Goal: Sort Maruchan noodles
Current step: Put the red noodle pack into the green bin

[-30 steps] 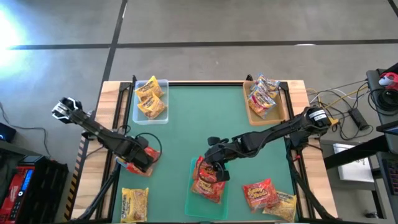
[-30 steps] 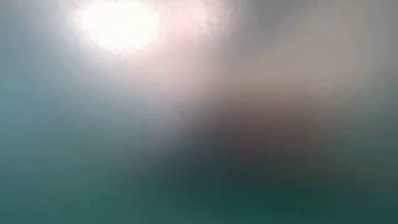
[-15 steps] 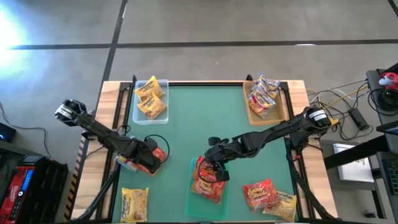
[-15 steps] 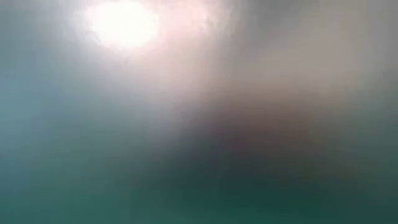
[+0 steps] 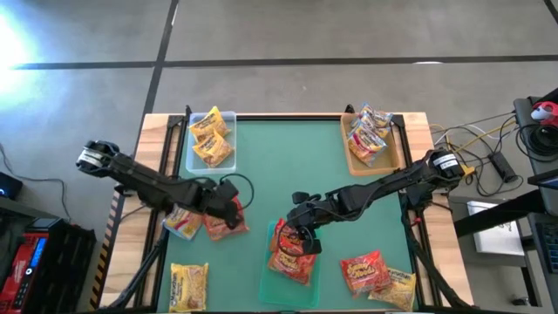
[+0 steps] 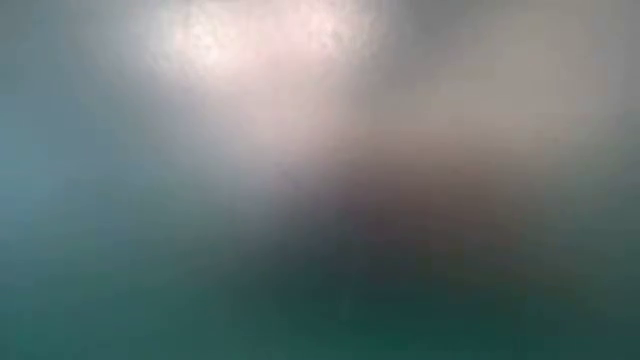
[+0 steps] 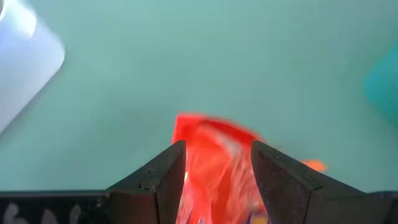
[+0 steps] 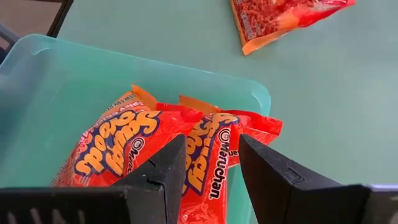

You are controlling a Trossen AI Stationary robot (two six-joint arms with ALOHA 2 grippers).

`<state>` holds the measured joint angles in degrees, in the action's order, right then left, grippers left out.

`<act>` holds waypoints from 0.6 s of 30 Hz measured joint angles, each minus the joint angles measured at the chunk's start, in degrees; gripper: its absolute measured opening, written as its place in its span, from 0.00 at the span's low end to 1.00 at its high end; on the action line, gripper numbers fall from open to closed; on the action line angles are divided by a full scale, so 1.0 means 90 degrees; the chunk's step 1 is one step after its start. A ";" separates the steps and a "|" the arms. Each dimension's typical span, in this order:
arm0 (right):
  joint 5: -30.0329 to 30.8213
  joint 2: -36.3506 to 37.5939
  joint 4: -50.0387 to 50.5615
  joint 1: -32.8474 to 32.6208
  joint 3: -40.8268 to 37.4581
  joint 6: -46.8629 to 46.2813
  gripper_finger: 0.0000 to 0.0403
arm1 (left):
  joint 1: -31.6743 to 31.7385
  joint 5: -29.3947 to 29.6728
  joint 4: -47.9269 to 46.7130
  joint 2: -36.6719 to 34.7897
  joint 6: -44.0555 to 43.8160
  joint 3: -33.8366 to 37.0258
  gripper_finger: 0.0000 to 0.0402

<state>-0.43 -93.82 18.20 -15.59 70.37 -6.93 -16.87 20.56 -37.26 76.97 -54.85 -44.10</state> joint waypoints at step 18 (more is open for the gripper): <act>0.0060 0.0000 0.0334 0.0043 -0.0005 0.0039 0.34 | -0.1081 -0.2087 -0.1458 0.0155 -0.2373 -0.0249 0.41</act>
<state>0.10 -93.82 21.21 -15.21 70.32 -6.58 -26.60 1.78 -50.38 78.36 -76.21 -46.34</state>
